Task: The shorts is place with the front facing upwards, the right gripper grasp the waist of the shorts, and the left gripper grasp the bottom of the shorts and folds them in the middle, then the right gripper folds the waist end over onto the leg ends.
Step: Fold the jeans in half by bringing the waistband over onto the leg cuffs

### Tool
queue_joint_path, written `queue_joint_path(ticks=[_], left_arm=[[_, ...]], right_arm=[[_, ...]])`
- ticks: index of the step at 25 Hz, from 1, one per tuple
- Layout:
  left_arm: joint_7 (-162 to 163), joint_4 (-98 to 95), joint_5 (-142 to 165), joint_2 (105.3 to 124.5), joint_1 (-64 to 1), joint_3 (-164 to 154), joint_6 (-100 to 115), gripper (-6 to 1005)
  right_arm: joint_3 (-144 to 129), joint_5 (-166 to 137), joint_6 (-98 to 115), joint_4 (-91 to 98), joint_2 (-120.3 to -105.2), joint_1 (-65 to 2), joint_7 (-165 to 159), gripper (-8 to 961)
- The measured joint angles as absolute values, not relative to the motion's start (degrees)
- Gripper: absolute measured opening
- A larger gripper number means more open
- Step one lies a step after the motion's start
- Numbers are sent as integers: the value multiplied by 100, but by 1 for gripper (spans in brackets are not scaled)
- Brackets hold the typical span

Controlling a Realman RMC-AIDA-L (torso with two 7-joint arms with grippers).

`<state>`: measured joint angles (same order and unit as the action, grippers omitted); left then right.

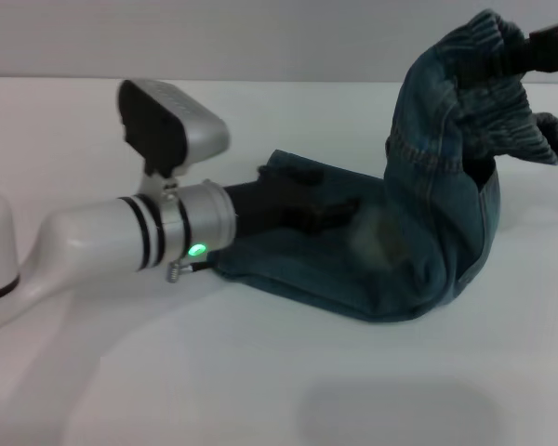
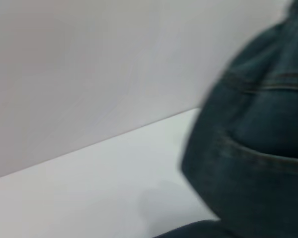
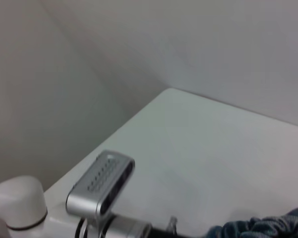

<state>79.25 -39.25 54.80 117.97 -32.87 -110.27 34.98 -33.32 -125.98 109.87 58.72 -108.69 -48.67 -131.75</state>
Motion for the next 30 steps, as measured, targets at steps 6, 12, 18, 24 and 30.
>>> queue_joint_path(ticks=[6,12,18,24,30], left_arm=[[7914,-3787,5702,11774,-3203,-10595,3552,697],[7887,-3781,6041,11793,-3073,-9634,3470,696],[7587,-3780,6028,11806,-2857,-8454,3499,695],[7539,-3729,6018,11813,-2695,-8148,3570,693],[7518,-3429,6011,11822,-2723,-8133,3605,692]], right_arm=[[-3377,-12624,10880,5745,-10872,-4818,-13151,39],[-3818,-12592,10590,5577,-11061,-4816,-13004,52],[-4407,-12623,10111,5475,-11390,-4868,-12857,65],[-4963,-12638,9441,4845,-11524,-5053,-12801,78],[-5058,-12640,8849,4198,-11612,-5229,-12573,91]])
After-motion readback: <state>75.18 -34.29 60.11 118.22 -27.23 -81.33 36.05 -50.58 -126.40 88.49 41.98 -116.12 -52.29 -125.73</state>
